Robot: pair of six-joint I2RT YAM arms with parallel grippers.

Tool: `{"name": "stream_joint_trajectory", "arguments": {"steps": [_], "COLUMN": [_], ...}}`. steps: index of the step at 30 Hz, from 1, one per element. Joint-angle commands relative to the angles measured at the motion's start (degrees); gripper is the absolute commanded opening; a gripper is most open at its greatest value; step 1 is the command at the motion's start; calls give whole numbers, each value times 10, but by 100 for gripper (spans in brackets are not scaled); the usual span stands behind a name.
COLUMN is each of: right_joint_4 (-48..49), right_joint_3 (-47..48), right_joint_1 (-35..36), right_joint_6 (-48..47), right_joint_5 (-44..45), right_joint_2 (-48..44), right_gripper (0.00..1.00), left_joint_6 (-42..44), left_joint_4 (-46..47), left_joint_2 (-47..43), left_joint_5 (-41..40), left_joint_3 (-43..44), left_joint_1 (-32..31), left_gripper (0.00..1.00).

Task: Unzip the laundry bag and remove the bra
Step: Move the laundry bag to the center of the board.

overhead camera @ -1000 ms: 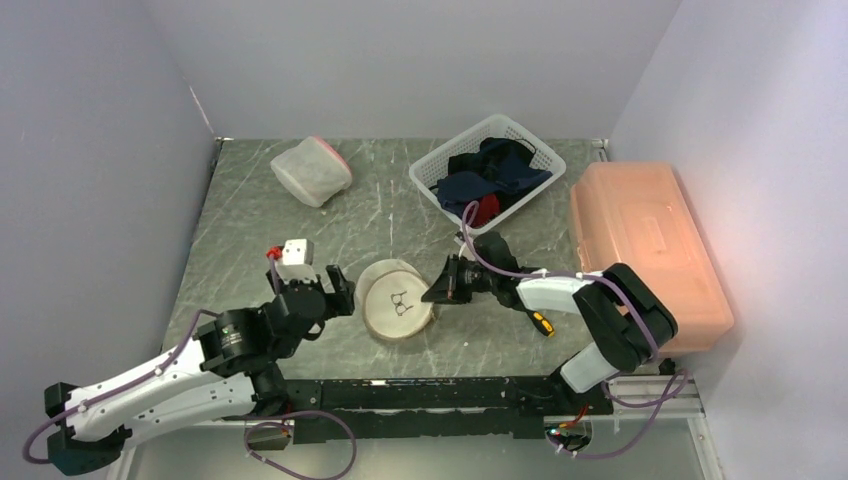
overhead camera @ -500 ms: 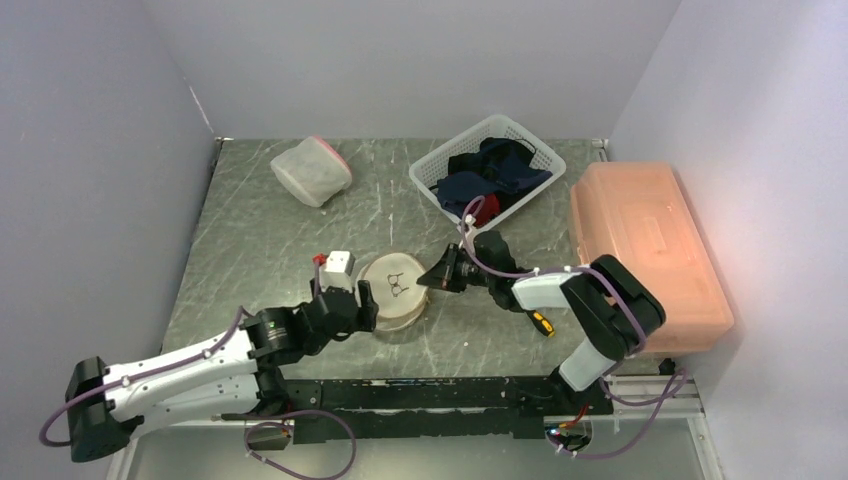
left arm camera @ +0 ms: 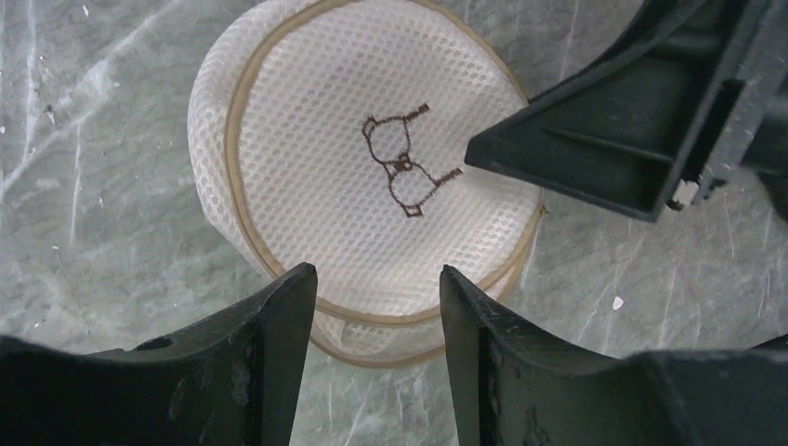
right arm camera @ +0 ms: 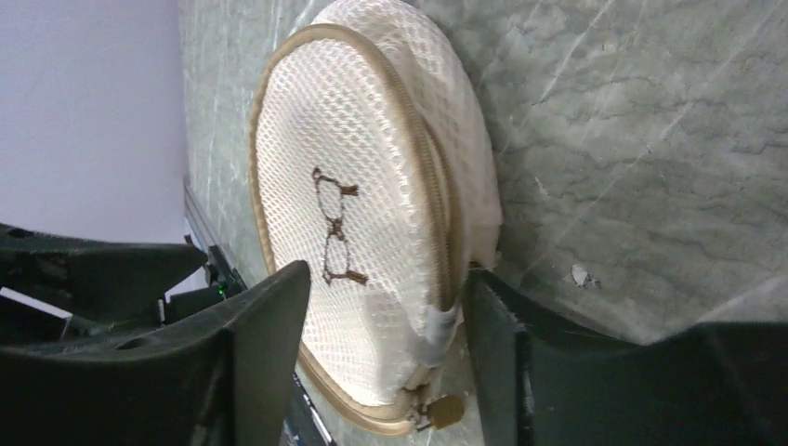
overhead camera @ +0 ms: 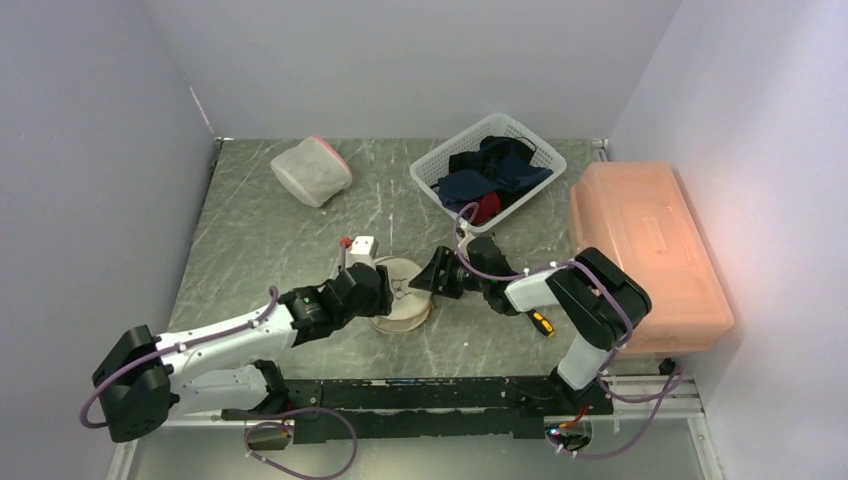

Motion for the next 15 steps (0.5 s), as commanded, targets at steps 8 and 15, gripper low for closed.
{"name": "stream_joint_trajectory", "arguments": {"steps": [8, 15], "right_joint_4": [-233, -338], "right_joint_3": [5, -7], "right_joint_1": [17, 21], "right_joint_6": [-93, -129], "right_joint_5": [138, 228], "right_joint_2": [-143, -258], "right_gripper": [100, 96], "left_joint_6": [52, 94], "left_joint_4": [8, 32], "left_joint_2": [47, 116], "left_joint_5": [-1, 26], "left_joint_3": [72, 108], "left_joint_1": [19, 21], "left_gripper": [55, 43]}}
